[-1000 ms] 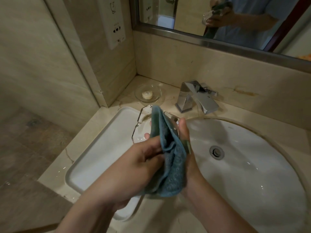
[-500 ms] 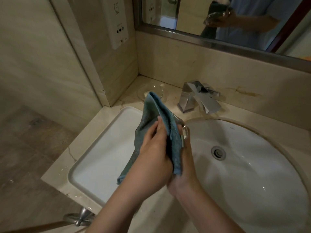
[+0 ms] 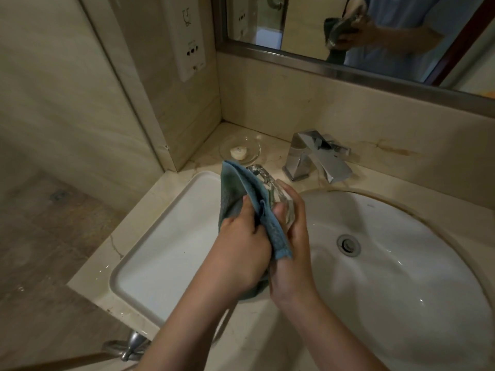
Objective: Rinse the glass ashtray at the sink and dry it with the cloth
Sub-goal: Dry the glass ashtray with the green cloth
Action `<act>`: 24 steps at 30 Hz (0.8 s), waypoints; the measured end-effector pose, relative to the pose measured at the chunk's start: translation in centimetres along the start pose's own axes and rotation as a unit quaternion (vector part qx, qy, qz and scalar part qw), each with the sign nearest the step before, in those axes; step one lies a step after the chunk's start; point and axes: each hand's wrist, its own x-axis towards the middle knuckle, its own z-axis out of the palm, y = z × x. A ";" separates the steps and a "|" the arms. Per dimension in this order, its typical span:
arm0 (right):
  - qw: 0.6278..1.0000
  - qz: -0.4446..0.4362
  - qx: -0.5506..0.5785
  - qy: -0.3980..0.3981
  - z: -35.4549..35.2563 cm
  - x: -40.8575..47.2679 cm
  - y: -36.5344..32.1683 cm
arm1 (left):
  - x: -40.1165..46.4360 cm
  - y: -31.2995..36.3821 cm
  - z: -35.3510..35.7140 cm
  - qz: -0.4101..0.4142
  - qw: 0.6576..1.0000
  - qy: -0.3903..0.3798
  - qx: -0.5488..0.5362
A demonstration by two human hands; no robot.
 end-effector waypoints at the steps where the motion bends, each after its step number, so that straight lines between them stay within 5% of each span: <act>1: 1.000 -0.001 -0.013 0.000 0.0 0.1 -0.1 | 0.0 0.1 -0.3 -0.011 1.000 -0.004 0.013; 6: 0.997 0.065 -0.014 0.029 -0.2 0.9 -0.8 | -0.8 0.0 -2.4 -0.039 0.997 -0.065 0.028; 11: 0.967 0.227 0.108 0.034 -1.1 0.2 -1.1 | -2.2 -1.1 -4.8 -0.051 0.941 -0.160 -0.295; 14: 0.967 0.204 0.151 0.035 -1.4 -0.2 -1.4 | -2.3 -3.4 -6.9 -0.016 0.908 -0.067 -0.413; 17: 0.974 0.181 0.135 0.002 -1.8 -0.6 -1.9 | -1.8 -4.6 -8.7 0.097 0.963 0.041 -0.248; 20: 0.985 0.147 0.075 -0.040 -1.7 -1.1 -2.3 | -1.5 -2.9 -8.5 0.181 0.961 0.050 -0.203; 24: 0.989 0.112 -0.024 -0.091 -1.3 -1.3 -2.9 | -0.9 0.9 -5.3 0.300 0.950 0.027 0.083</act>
